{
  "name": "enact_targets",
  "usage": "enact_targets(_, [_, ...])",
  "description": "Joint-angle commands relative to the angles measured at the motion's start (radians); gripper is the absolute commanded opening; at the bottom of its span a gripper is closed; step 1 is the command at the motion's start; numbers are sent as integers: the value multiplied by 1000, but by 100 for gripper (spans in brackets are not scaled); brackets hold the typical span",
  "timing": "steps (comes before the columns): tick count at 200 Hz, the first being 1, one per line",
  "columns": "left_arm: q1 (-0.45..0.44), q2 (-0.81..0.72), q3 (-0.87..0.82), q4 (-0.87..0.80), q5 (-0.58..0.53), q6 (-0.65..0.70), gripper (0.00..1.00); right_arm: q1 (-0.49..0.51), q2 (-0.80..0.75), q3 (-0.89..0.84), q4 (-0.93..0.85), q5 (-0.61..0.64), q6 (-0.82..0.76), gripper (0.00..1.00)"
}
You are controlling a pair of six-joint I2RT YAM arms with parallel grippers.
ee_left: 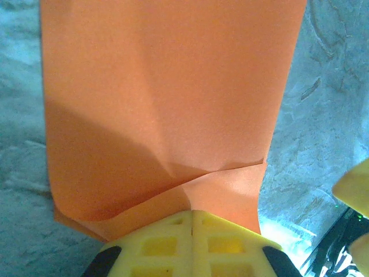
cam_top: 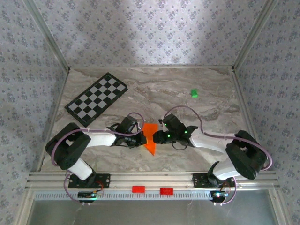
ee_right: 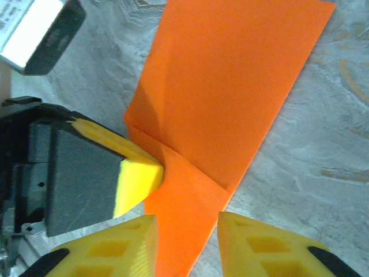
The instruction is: Fold a paper plane with a square sheet of paper (pick it up from the middle)
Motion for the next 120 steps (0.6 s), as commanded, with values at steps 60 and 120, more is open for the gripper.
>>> enact_targets(60, [-6,17,-25,-76,-48,23,0,127,150,69,59,-69,83,10])
enact_targets(120, [-6,13,-26,-83,-51,26,0,141,164,16,41,-60,111,8])
